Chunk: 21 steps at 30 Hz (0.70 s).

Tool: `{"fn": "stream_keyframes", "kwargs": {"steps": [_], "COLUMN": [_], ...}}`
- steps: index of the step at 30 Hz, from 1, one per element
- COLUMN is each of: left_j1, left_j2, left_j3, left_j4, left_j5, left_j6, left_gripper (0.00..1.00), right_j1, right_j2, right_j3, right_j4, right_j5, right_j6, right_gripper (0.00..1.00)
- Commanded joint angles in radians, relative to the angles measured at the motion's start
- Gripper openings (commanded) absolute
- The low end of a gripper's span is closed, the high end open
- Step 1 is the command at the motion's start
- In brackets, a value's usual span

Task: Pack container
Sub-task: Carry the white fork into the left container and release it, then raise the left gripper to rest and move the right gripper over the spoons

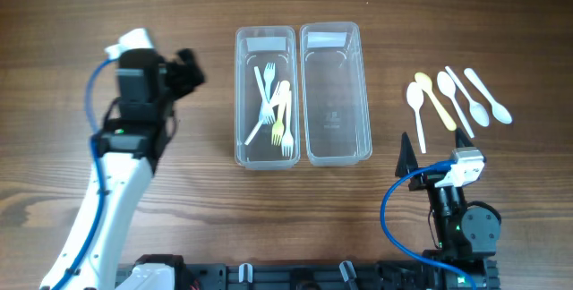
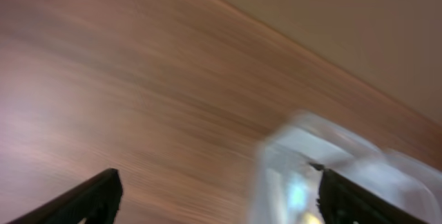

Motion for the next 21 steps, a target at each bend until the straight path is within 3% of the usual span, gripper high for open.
{"fn": "stream_keyframes", "kwargs": {"steps": [1, 8, 21], "left_j1": [0.106, 0.179, 0.180], "left_j2": [-0.018, -0.018, -0.018], "left_j3": [-0.002, -0.002, -0.002], "left_j4": [-0.048, -0.124, -0.132], "left_j5": [-0.089, -0.089, -0.088], "left_j6": [0.027, 0.027, 0.027], "left_gripper": [1.00, 1.00, 1.00], "right_j1": [-0.002, -0.002, -0.002], "right_j2": [-0.002, -0.002, -0.002], "right_j3": [-0.002, -0.002, -0.002], "right_j4": [0.006, 0.006, 0.006], "right_j5": [-0.004, -0.004, -0.004], "right_j6": [-0.005, -0.005, -0.005], "right_gripper": [1.00, 1.00, 1.00]}}
